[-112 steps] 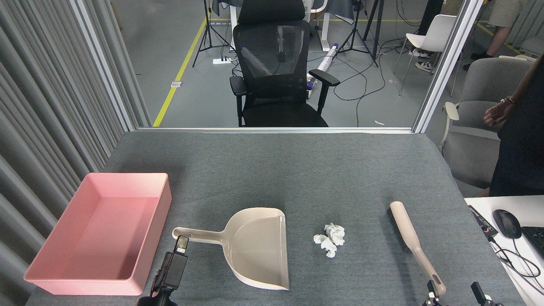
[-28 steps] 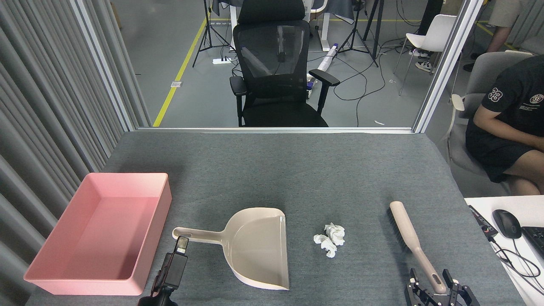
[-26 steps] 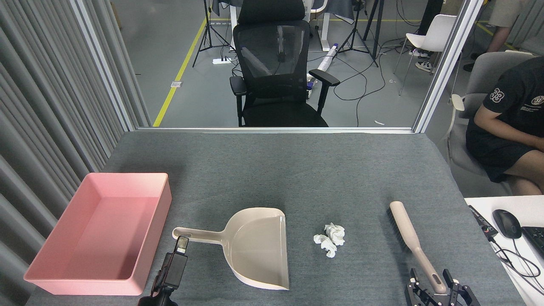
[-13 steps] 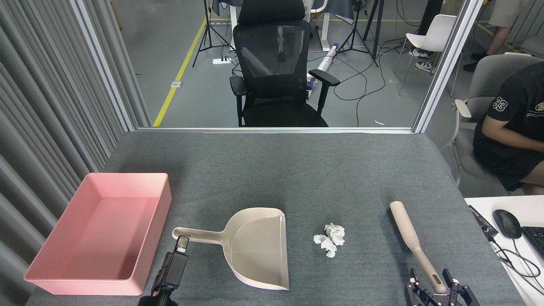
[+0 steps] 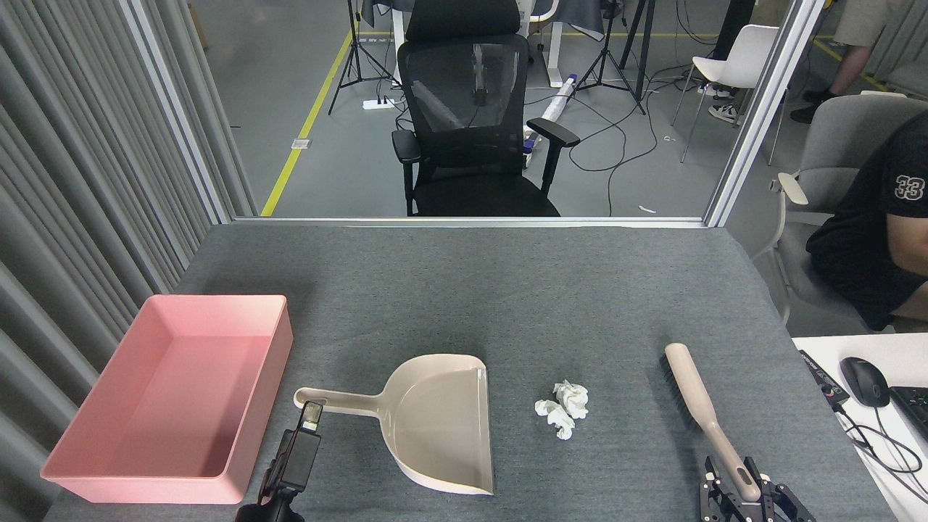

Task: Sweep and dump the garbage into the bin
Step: 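Close the left gripper on the dustpan handle and the right gripper on the brush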

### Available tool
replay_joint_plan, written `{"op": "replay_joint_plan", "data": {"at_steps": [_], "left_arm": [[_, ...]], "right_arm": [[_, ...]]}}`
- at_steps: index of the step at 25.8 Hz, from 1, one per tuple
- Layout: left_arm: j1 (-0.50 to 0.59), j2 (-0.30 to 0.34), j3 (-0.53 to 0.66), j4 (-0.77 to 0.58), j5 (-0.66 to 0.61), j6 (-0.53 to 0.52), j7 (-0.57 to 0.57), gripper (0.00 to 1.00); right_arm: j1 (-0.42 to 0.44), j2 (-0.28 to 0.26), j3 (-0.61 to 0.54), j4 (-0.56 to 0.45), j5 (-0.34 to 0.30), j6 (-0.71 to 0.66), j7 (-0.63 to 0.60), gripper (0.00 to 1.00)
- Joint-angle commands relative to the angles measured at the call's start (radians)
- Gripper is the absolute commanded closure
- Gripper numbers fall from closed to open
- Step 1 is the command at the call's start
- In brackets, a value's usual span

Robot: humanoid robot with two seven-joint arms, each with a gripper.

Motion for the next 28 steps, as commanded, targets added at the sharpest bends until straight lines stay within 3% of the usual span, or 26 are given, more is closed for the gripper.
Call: {"op": "replay_joint_plan", "data": {"at_steps": [1,18,20,26,28], "left_arm": [[0.0,0.001,0.0,0.0,0.0,0.0,0.001,0.0],[0.0,0.001,0.0,-0.003,-0.002,0.0,0.001,0.0],[0.0,0.002,0.0,-0.003,-0.002,0.0,0.001,0.0],[0.0,0.001,0.0,-0.003,-0.002,0.0,0.001,0.0],[0.0,0.001,0.0,-0.003,-0.002,0.0,0.001,0.0]], "right_arm": [[0.001,0.0,0.0,0.0,0.0,-0.003,0.002,0.5],[0.001,-0.001,0.0,-0.008,-0.002,-0.006,0.002,0.51],[0.002,-0.001,0.0,-0.008,-0.002,-0.008,0.002,0.62],[0.004,-0.001,0.0,-0.009,-0.002,-0.008,0.002,0.63],[0.005,-0.001,0.0,-0.009,-0.002,-0.008,0.002,0.68]]}}
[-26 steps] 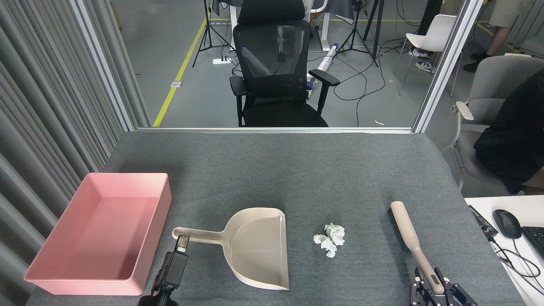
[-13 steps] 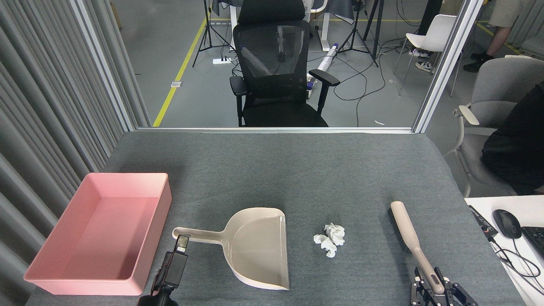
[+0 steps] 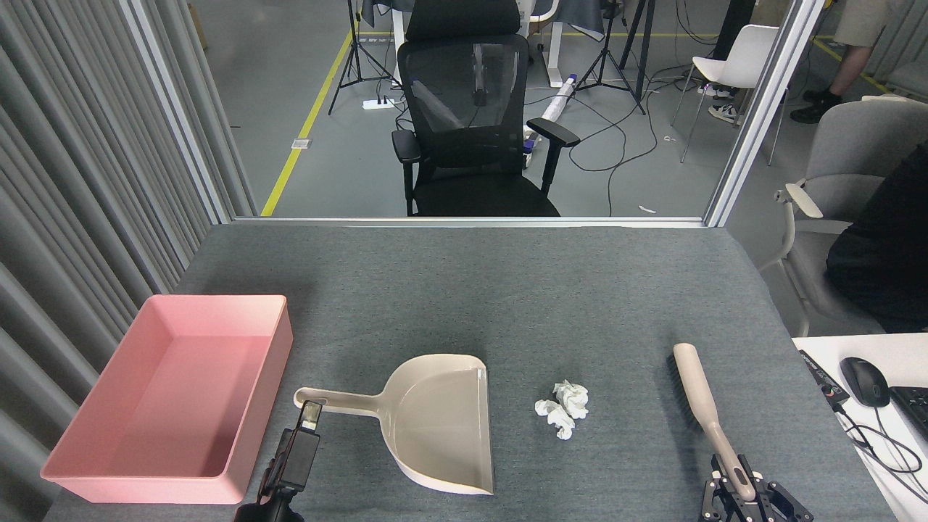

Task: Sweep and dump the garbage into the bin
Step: 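Close the left gripper on the dustpan handle and the right gripper on the brush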

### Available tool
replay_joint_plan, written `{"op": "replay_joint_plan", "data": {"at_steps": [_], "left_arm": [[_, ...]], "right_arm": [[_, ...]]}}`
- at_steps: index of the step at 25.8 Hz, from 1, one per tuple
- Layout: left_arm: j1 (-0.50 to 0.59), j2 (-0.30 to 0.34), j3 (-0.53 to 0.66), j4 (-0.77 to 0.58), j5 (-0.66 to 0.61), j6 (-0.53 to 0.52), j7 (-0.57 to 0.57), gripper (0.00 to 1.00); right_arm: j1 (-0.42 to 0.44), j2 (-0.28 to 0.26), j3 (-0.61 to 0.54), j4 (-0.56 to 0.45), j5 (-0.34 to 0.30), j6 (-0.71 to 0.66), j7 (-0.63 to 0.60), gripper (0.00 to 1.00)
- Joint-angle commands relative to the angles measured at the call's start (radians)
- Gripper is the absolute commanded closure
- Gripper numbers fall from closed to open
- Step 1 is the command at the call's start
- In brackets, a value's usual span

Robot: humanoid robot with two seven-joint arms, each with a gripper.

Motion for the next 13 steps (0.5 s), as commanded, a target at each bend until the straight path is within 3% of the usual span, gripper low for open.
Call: {"op": "replay_joint_plan", "data": {"at_steps": [1,13], "left_arm": [[0.0,0.0,0.0,0.002,0.0,0.0,-0.002,0.0],[-0.011,0.001,0.002,0.011,0.002,-0.011,-0.005,0.0]], "right_arm": [[0.002,0.0,0.0,0.0,0.0,0.0,-0.003,0.71],[0.005,0.0,0.012,-0.025,0.0,-0.01,-0.013,0.83]]}}
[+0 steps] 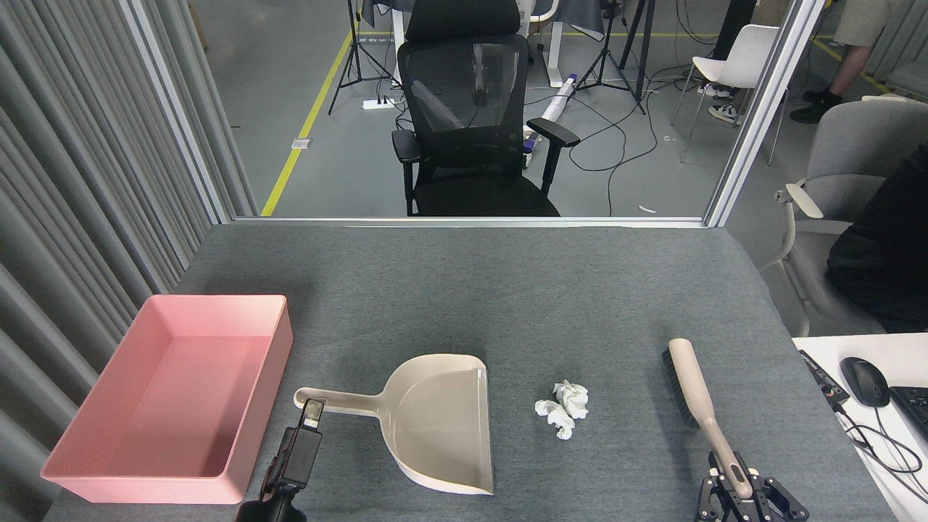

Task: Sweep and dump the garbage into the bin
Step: 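Close the left gripper on the dustpan handle and the right gripper on the brush, then lift the dustpan with the left gripper and position it beside the paper scraps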

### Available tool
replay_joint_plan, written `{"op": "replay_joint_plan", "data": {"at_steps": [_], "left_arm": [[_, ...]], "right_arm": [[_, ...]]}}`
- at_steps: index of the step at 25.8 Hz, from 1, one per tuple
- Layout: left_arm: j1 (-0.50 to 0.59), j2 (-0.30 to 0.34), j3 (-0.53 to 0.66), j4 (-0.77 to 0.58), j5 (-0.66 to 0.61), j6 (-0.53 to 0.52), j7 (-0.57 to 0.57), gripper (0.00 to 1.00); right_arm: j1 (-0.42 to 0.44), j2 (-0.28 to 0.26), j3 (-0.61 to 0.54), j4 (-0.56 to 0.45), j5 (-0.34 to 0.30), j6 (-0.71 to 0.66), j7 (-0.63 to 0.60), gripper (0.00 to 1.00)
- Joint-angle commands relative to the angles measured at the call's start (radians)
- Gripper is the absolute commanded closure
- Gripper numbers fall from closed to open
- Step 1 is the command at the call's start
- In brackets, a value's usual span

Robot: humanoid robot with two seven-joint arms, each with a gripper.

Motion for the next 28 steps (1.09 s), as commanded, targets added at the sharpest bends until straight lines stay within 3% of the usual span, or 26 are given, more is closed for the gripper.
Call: {"op": "replay_joint_plan", "data": {"at_steps": [1,6,11,15,19,23,26,28], "left_arm": [[0.001,0.005,0.002,-0.003,0.0,-0.016,-0.019,0.0],[0.01,0.004,-0.004,-0.009,-0.003,-0.017,-0.1,0.0],[0.008,0.001,-0.029,0.023,-0.003,-0.022,-0.085,0.0],[-0.024,-0.008,-0.034,0.106,-0.001,-0.051,0.017,0.0],[-0.075,-0.022,-0.023,0.225,0.0,-0.123,-0.013,0.01],[-0.121,-0.03,-0.003,0.278,0.0,-0.117,-0.045,0.02],[-0.157,-0.036,0.009,0.314,0.0,-0.123,-0.094,0.13],[-0.188,-0.036,0.034,0.351,0.0,-0.126,-0.103,0.14]], "right_arm": [[0.002,-0.003,0.002,-0.018,0.0,-0.005,-0.009,0.83],[0.028,-0.014,0.002,-0.039,0.0,-0.025,-0.013,0.83],[0.042,-0.012,0.002,-0.059,-0.002,-0.026,-0.015,0.83],[0.063,-0.006,0.003,-0.084,-0.002,-0.031,-0.017,0.83],[0.079,-0.001,0.022,-0.099,-0.003,-0.036,-0.017,0.83],[0.091,0.0,0.025,-0.105,-0.005,-0.039,-0.018,0.83],[0.092,0.002,0.025,-0.11,-0.005,-0.039,-0.024,0.83],[0.096,0.002,0.025,-0.116,-0.006,-0.039,-0.026,0.83]]}}
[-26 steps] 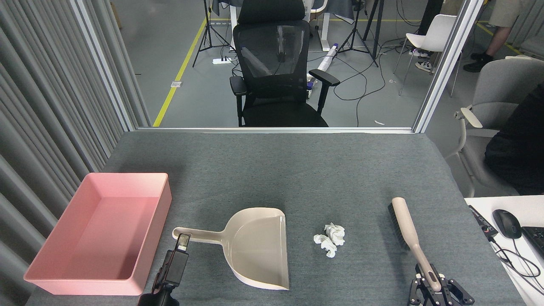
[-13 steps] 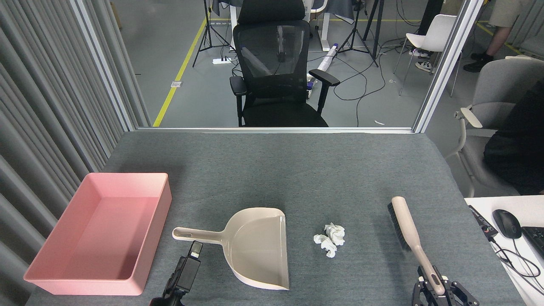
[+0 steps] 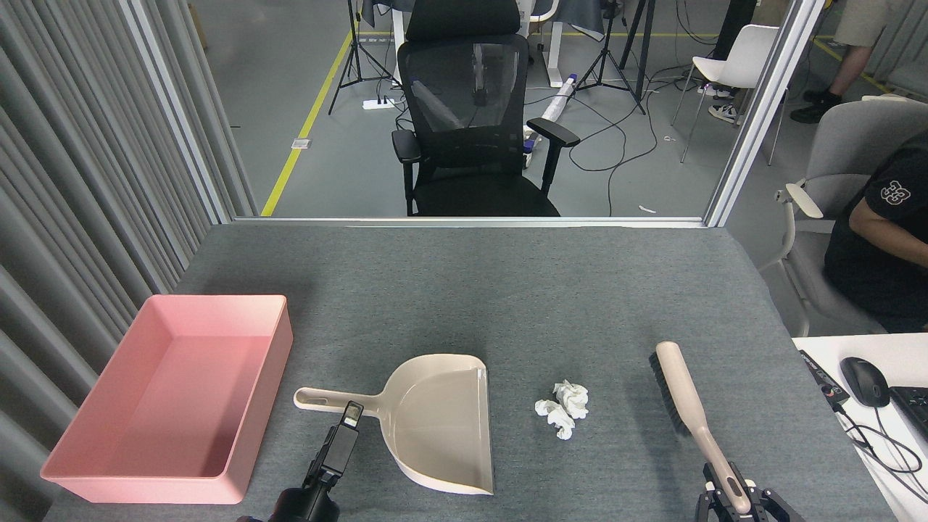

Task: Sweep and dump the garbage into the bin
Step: 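Lift the dustpan with the left gripper and position it beside the paper scraps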

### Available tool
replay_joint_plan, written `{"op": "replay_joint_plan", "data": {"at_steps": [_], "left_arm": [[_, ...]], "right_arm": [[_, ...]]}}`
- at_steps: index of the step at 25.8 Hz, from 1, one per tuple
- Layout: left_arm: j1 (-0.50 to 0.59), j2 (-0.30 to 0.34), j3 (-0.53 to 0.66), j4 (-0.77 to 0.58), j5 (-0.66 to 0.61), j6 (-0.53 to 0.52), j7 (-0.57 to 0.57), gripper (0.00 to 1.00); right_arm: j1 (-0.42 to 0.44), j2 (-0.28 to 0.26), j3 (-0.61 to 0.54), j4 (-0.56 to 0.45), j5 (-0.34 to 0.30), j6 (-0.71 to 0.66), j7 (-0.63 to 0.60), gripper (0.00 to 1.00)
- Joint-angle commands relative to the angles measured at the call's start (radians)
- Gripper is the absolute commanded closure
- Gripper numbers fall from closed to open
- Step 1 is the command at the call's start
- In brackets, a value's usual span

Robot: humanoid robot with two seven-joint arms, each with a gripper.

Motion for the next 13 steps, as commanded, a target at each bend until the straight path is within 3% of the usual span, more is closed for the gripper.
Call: {"op": "replay_joint_plan", "data": {"at_steps": [1,10,13], "left_arm": [[-0.055,0.0,0.029,0.067,-0.002,-0.009,-0.027,0.14],[-0.133,0.008,0.04,0.219,-0.008,-0.065,-0.021,0.14],[-0.155,0.014,0.057,0.237,-0.02,-0.066,-0.021,0.19]], "right_arm": [[0.007,0.001,0.0,-0.012,-0.001,0.0,-0.003,0.83],[0.009,0.001,0.0,-0.017,-0.004,0.001,-0.003,0.83],[0.009,0.002,0.0,-0.017,-0.004,0.0,-0.005,0.83]]}}
